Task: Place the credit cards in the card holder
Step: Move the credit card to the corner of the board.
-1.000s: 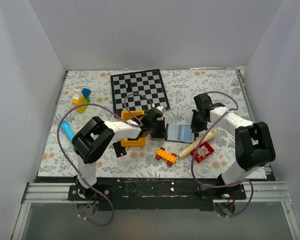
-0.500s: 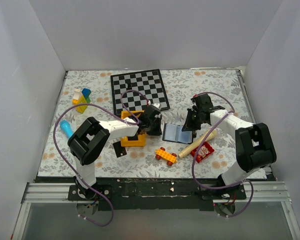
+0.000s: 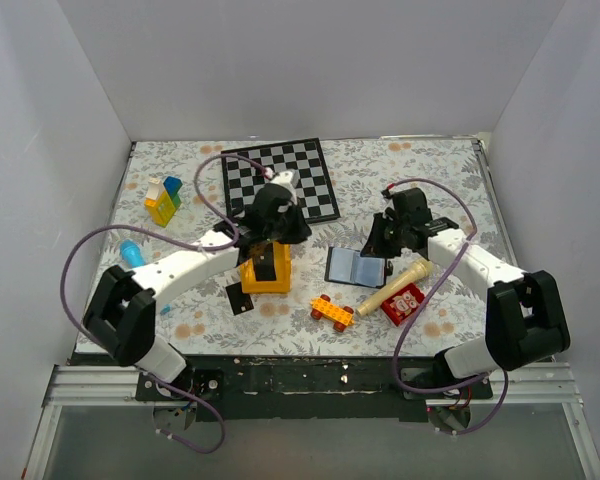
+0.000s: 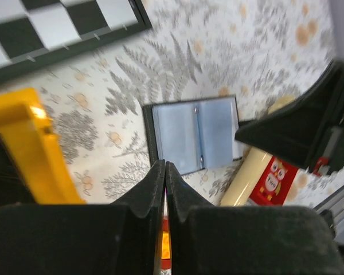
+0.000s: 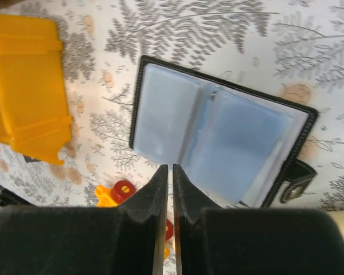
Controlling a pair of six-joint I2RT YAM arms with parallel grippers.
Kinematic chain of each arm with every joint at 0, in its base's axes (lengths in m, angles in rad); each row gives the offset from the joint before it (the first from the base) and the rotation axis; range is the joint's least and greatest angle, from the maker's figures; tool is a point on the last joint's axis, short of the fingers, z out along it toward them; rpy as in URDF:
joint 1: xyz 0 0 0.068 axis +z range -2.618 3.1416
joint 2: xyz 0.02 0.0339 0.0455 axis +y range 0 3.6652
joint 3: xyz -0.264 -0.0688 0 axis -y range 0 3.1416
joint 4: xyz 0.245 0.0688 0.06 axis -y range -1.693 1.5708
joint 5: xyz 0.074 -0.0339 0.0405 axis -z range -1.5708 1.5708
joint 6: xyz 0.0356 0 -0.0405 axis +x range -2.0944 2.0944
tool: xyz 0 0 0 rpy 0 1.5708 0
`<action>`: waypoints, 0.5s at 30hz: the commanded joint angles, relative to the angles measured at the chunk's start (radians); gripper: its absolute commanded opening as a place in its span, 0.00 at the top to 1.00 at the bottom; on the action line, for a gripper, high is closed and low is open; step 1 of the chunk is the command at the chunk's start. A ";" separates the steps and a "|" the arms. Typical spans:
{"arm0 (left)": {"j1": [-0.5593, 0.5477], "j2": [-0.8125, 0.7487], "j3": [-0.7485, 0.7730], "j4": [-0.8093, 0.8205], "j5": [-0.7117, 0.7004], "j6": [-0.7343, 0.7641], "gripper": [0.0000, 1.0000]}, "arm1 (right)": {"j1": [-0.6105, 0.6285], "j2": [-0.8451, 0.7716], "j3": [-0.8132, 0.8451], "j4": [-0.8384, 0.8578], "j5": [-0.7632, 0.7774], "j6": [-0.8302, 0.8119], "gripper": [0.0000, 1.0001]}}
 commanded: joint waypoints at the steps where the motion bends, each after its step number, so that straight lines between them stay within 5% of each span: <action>1: 0.152 -0.168 -0.058 -0.037 0.008 -0.042 0.99 | 0.088 -0.028 0.067 0.013 0.000 -0.037 0.85; 9: 0.303 -0.366 -0.210 -0.156 -0.078 -0.073 0.97 | 0.293 0.049 0.171 0.070 -0.089 -0.037 0.86; 15: 0.351 -0.333 -0.264 -0.192 -0.100 -0.126 0.98 | 0.323 0.040 0.181 0.079 -0.060 -0.014 0.86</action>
